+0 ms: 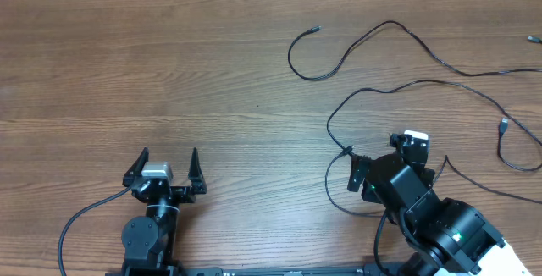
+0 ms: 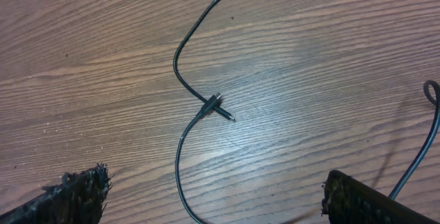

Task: Untangle cables

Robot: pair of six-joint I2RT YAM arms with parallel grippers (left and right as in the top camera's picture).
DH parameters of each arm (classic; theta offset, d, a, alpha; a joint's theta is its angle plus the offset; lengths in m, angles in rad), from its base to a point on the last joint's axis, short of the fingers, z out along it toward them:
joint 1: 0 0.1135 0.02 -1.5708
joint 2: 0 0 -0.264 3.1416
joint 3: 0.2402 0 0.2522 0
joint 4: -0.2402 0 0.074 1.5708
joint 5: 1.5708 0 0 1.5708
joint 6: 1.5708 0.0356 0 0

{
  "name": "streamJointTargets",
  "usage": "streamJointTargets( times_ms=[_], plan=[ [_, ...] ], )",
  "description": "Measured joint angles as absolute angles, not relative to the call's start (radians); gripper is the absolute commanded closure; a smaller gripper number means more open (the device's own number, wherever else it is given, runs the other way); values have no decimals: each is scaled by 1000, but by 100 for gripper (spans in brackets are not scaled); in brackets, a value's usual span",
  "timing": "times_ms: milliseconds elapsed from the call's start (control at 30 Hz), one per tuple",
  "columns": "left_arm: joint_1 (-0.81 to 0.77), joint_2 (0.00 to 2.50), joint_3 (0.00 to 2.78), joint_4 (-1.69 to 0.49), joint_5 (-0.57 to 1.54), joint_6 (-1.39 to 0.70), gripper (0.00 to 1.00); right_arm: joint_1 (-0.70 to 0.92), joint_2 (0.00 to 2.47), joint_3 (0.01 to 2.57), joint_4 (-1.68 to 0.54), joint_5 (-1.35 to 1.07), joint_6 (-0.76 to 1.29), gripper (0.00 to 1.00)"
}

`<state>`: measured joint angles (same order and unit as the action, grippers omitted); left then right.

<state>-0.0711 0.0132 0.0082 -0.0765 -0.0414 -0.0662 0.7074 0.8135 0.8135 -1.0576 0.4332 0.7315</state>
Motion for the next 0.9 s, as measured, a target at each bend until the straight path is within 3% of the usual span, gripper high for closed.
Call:
streamJointTargets(
  times_ms=[900],
  plan=[
    [-71, 13, 8, -78, -38, 30, 0, 707, 813, 813, -1057, 434, 732, 0]
  ],
)
